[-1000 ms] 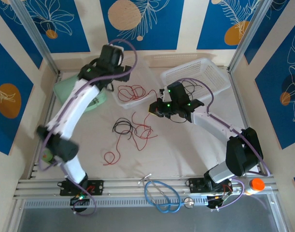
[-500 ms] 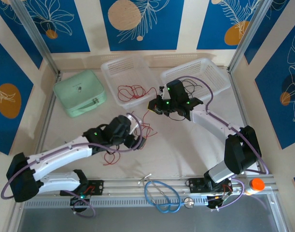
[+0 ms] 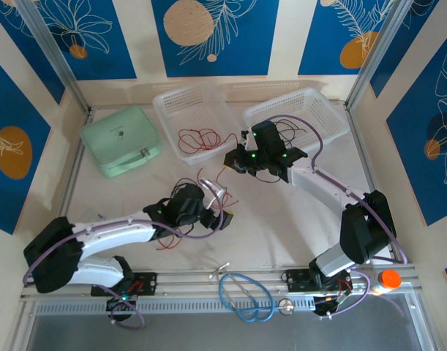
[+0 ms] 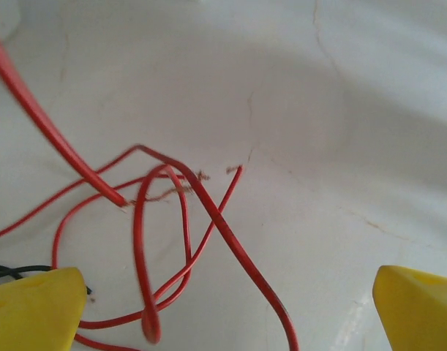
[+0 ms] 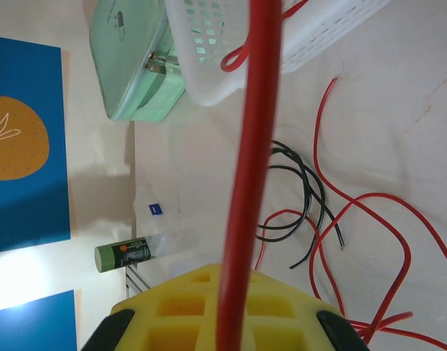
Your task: Untangle the cables
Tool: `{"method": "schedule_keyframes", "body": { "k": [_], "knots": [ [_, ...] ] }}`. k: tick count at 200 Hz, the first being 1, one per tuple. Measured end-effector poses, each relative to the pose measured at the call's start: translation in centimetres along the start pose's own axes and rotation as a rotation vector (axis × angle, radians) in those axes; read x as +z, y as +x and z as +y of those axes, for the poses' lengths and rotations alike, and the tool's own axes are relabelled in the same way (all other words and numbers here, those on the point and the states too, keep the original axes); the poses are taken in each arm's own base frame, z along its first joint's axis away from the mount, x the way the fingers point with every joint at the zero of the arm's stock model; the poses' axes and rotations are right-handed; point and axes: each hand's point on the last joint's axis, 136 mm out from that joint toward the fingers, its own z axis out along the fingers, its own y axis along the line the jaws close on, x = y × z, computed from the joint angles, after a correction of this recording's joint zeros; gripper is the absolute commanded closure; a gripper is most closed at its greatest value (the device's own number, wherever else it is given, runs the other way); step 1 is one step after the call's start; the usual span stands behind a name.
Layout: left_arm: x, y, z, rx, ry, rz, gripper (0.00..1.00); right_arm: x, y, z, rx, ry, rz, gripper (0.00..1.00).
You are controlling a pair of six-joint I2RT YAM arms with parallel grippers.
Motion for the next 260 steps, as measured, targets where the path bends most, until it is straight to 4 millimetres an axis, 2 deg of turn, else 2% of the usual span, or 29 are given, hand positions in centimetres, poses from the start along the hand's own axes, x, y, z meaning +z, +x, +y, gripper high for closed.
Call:
{"method": "schedule_keyframes", "body": {
  "k": [22,28,37,58,76,112,164,193,228,260],
  "knots": [
    [1.5,1.7,0.3,0.004,-0.009,0.057,0.11,-0.2,-0.3,0.4,-0.005,-0.005,-0.009,1.00],
    [1.7,2.0,0.3,0.002,-0.009,0.066,0.21,-0.3,-0.3,0.5,-0.006,-0.005,-0.011,1.00],
    [1.7,2.1,0.3,0.007,-0.008,0.068,0.42,-0.4,-0.4,0.6,-0.007,-0.004,-0.014,1.00],
    [0.9,1.1,0.2,0.012,-0.005,0.034,0.71,-0.5,-0.5,0.7,-0.007,-0.003,-0.018,1.00],
    [-0.3,0.0,0.3,0.002,-0.014,-0.016,1.00,-0.6,-0.6,0.8,-0.007,-0.004,-0.019,1.00],
    [-2.1,-1.0,1.2,0.007,-0.067,-0.078,1.00,-0.8,-0.9,1.2,-0.012,-0.012,-0.028,1.00],
    [-2.2,1.4,2.7,-0.017,-0.141,-0.023,1.00,-1.6,-2.4,1.7,-0.010,-0.019,-0.063,1.00],
    [-2.5,2.4,3.5,-0.056,-0.181,0.009,1.00,-3.3,-4.9,2.6,-0.012,-0.034,-0.125,1.00],
    [-2.8,4.2,4.2,-0.110,-0.215,0.053,1.00,-5.2,-8.6,5.2,-0.051,-0.075,-0.204,1.00],
    [-3.3,5.4,4.6,-0.144,-0.234,0.073,1.00,-4.5,-11.0,7.2,-0.085,-0.096,-0.202,1.00]
  ]
}}
